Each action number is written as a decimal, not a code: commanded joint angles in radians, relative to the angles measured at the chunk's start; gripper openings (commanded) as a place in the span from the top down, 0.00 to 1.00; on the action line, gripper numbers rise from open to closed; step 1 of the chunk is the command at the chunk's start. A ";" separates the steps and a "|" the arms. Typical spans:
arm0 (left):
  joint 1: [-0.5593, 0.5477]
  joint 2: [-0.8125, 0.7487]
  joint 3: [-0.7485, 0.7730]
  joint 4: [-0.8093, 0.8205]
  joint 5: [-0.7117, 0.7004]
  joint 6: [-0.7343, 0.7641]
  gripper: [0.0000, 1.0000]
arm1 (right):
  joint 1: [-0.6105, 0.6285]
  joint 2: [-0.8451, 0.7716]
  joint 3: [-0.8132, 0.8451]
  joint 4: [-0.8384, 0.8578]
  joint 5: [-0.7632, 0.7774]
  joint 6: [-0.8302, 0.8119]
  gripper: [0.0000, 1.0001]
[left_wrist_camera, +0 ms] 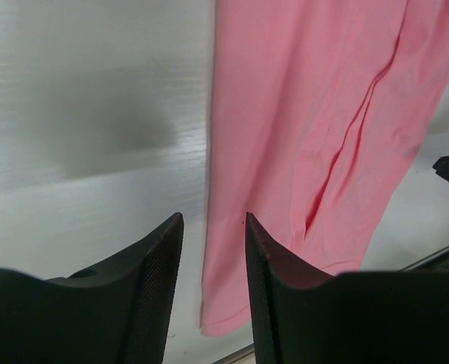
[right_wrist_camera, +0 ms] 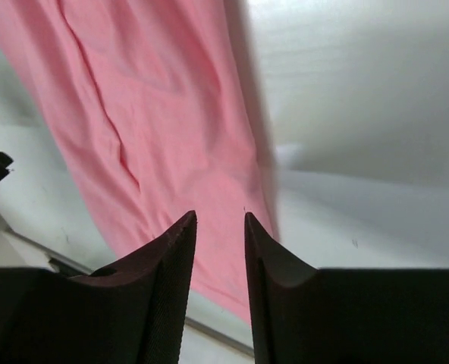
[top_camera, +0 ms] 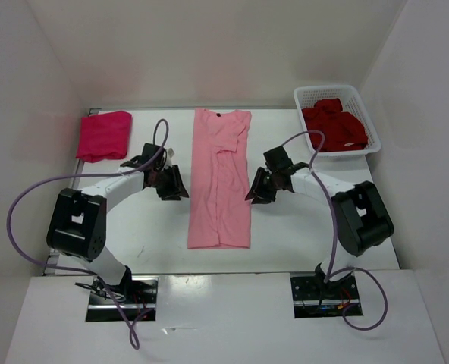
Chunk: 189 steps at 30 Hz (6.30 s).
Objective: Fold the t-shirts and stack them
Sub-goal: Rotate the tshirt 90 degrees, then grab the bottom of the folded rectangular tshirt with both arms, then fold the folded rectangular tshirt in 1/3 of the way, then grab one side of the 2/3 rectangular tshirt with both arms, then fold the long partially folded tshirt into a neat square
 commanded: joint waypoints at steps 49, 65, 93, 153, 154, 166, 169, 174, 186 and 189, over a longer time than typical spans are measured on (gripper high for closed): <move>-0.212 -0.230 -0.392 -0.153 0.259 -0.177 1.00 | 0.272 -0.328 -0.425 -0.016 -0.127 0.260 1.00; -0.043 -0.113 0.049 -0.209 0.177 -0.080 1.00 | -0.075 -0.247 -0.022 -0.234 -0.134 -0.071 1.00; 0.055 0.291 0.507 0.043 0.038 -0.105 0.68 | -0.148 0.405 0.764 -0.202 -0.008 -0.202 0.63; -0.083 -0.059 -0.331 0.190 0.070 -0.226 0.75 | -0.009 0.017 -0.132 0.007 -0.130 -0.047 0.85; -0.083 -0.069 -0.331 0.190 0.070 -0.226 0.78 | -0.009 0.017 -0.132 0.017 -0.130 -0.047 0.90; -0.095 -0.321 -0.329 -0.087 0.163 -0.157 0.97 | 0.045 -0.236 -0.258 -0.130 -0.178 -0.009 1.00; -0.095 -0.429 -0.314 -0.234 0.197 -0.182 1.00 | 0.036 -0.342 -0.230 -0.226 -0.166 -0.009 1.00; -0.086 -0.406 -0.085 -0.284 0.179 -0.169 1.00 | -0.038 -0.309 -0.028 -0.257 -0.190 -0.058 1.00; 0.068 0.160 0.437 -0.002 0.061 -0.179 1.00 | -0.160 0.331 0.760 -0.222 -0.155 -0.139 1.00; 0.092 0.285 0.526 0.020 0.006 -0.179 1.00 | -0.170 0.483 0.943 -0.222 -0.131 -0.139 1.00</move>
